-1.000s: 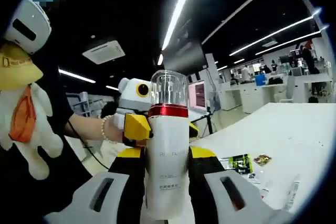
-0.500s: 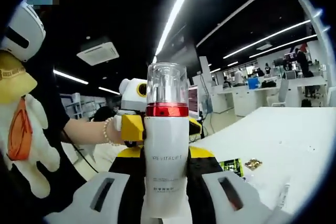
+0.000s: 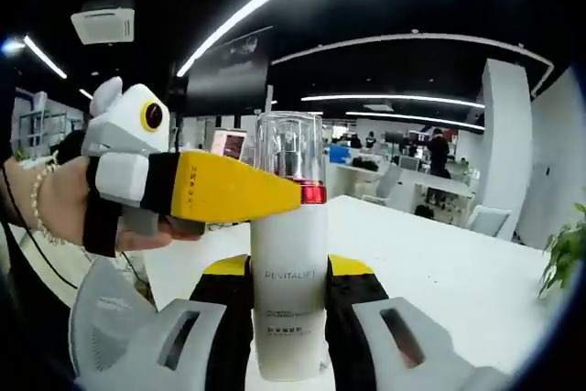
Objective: Arrange the skincare products in the storage area until every visible bottle or jar stands upright without overlapping.
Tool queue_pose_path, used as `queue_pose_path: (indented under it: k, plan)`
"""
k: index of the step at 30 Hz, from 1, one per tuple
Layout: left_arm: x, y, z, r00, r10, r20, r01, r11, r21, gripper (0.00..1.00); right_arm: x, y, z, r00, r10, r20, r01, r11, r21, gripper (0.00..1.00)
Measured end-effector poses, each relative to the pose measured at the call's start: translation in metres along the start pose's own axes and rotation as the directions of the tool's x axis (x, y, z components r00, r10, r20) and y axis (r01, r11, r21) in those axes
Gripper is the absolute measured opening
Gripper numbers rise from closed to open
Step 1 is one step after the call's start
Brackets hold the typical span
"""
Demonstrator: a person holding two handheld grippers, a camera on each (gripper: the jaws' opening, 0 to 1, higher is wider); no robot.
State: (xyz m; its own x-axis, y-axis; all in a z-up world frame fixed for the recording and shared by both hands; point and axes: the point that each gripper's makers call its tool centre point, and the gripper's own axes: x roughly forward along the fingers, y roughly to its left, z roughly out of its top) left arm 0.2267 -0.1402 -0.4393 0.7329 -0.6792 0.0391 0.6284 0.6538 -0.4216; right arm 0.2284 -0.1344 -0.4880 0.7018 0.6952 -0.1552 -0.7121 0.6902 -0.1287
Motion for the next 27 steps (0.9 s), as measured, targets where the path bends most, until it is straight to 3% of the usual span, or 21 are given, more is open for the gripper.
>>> queue_pose_path:
  k: [2,4,9,11,13,18,21,23,25,27]
  plan:
    - [-0.002,0.009,-0.007,0.996,0.082,-0.029,-0.081,0.996,0.046,0.23,-0.002,-0.001,-0.001,1.000,-0.017,0.014,0.017,1.000,0.005,0.29]
    - [-0.001,0.006,-0.009,0.995,0.094,-0.024,-0.093,0.994,0.049,0.23,-0.002,0.000,-0.004,0.999,-0.047,0.004,0.047,0.998,-0.030,0.29]
    - [-0.003,0.010,-0.016,0.990,0.140,-0.032,-0.138,0.989,0.062,0.24,-0.004,0.001,-0.003,0.998,-0.066,0.018,0.066,0.998,-0.009,0.28]
    - [-0.004,0.012,-0.024,0.986,0.154,-0.061,-0.150,0.987,0.064,0.25,-0.003,0.002,-0.001,0.997,-0.070,0.029,0.071,0.997,-0.011,0.28]
    - [-0.006,0.015,-0.022,0.985,0.168,-0.043,-0.166,0.985,0.050,0.24,-0.002,0.004,0.001,0.997,-0.066,0.035,0.067,0.998,-0.012,0.29]
    - [-0.010,0.017,-0.021,0.987,0.148,-0.064,-0.145,0.988,0.053,0.23,0.000,0.008,0.000,0.998,-0.042,0.044,0.043,0.999,-0.016,0.29]
    - [-0.012,0.019,-0.021,0.991,0.096,-0.091,-0.096,0.995,0.000,0.22,0.000,0.015,0.001,0.997,0.049,0.057,-0.049,0.999,0.010,0.30]
    - [-0.013,0.015,-0.022,0.993,0.034,-0.111,-0.033,0.999,0.008,0.22,-0.002,0.019,0.003,0.989,0.135,0.067,-0.137,0.990,0.036,0.31]
    - [-0.013,0.012,-0.024,0.989,-0.001,-0.150,0.013,0.997,0.080,0.21,-0.007,0.024,0.002,0.972,0.229,0.058,-0.230,0.973,0.015,0.32]
    - [-0.013,0.005,-0.028,0.975,-0.059,-0.216,0.098,0.980,0.174,0.21,-0.014,0.026,-0.001,0.943,0.327,0.060,-0.330,0.943,0.039,0.33]
